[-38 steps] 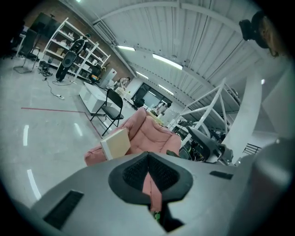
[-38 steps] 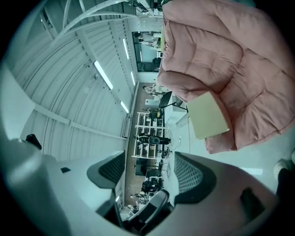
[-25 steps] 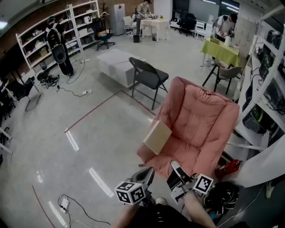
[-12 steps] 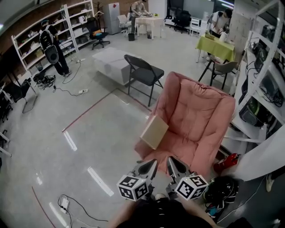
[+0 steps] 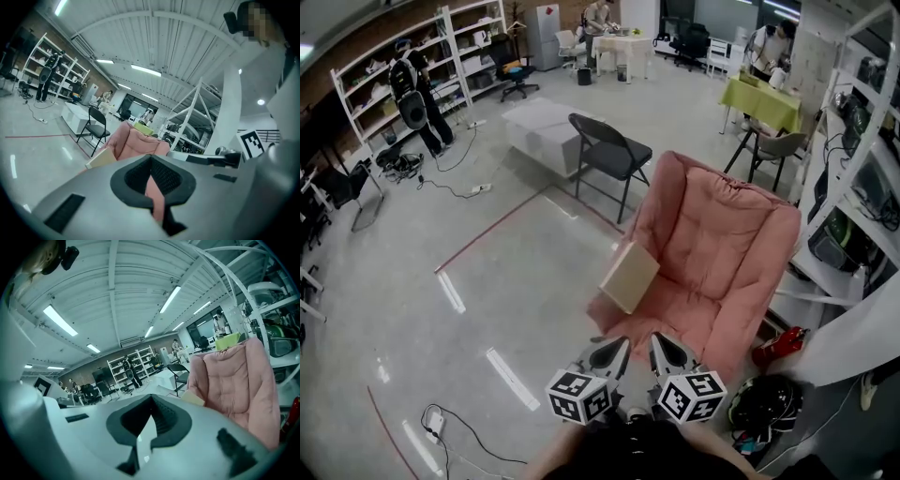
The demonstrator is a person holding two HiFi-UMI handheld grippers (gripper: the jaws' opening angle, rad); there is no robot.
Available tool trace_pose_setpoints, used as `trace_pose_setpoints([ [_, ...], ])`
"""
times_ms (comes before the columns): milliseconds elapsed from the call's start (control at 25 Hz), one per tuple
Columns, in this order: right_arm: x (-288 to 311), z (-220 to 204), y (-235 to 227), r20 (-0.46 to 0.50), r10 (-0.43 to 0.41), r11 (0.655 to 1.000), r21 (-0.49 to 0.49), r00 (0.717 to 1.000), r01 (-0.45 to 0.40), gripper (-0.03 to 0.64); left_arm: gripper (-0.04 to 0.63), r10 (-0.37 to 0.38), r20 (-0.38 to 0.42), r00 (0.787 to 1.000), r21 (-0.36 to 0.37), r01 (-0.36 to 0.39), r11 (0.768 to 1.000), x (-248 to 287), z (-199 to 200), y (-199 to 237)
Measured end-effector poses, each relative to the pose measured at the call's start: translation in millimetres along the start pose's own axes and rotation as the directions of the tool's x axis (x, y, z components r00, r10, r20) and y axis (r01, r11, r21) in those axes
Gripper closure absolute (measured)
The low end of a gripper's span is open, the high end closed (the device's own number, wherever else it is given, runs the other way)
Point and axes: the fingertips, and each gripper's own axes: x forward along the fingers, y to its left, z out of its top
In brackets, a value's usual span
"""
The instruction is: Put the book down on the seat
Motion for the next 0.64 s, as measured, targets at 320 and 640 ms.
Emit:
trace_pose_setpoints([
  [320,11,-4,14,-0.008,0.009,0.997,-0.074,1.000,-0.010,0.604,0.587,0.029,-0.001,1.000,-0.006,-0.029,1.000,-11,-2,17],
  [640,21,-9,26,-0.018,-0.008,0.996,-0.085,1.000,0.006,0.604,0.587,0.034,-0.002,0.999,-0.021,-0.034,0.999,-26,3,33],
])
